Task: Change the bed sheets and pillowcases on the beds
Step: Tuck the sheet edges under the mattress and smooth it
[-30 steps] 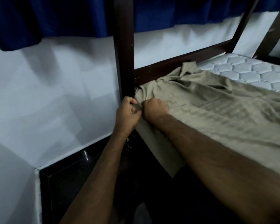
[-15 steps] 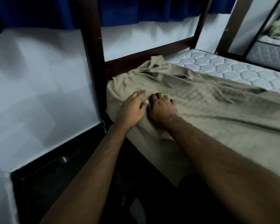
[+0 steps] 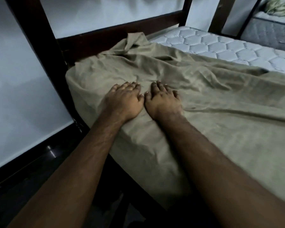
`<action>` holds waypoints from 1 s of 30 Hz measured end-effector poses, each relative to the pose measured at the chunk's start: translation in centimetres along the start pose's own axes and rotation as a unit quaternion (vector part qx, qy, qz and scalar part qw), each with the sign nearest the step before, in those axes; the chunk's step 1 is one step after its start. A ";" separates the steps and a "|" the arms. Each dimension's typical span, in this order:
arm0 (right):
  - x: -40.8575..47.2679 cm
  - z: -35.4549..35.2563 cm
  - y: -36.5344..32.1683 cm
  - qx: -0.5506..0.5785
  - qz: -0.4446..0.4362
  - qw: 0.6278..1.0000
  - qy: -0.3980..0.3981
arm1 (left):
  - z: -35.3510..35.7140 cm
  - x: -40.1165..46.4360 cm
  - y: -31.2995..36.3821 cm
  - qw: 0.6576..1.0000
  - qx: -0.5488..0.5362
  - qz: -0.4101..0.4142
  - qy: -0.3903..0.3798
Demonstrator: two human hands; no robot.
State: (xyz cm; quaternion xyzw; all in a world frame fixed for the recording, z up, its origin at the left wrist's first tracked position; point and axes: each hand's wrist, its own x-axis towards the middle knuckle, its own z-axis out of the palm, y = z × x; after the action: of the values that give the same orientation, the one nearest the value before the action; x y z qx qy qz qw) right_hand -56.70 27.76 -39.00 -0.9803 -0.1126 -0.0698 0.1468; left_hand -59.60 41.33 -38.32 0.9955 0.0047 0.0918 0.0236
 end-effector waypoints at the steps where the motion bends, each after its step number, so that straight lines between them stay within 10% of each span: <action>1: -0.1 0.2 0.0 -0.002 0.001 1.000 0.023 | 0.0 -0.3 0.0 1.000 0.001 0.004 0.012; 6: -1.6 1.0 0.2 -0.013 0.011 0.990 0.141 | 1.1 -2.0 1.1 0.997 0.010 -0.015 0.071; 14: -0.3 -2.3 -1.1 -0.004 0.041 0.989 -0.140 | -1.8 -0.7 1.7 0.992 -0.048 -0.062 -0.102; 18: -0.3 -14.3 -0.8 0.088 0.066 0.944 -0.311 | -13.2 -0.1 4.8 0.953 -0.159 -0.106 -0.237; 30: -28.6 -62.1 5.9 0.091 0.166 0.980 -0.058 | -54.4 -18.4 28.0 0.949 -0.296 0.090 -0.056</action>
State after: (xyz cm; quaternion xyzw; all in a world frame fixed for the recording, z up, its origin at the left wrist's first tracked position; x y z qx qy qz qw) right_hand -89.27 -2.32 13.34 -0.9701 0.0377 0.0227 0.2386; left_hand -87.54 15.63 13.11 0.9436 -0.1141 0.0353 0.3090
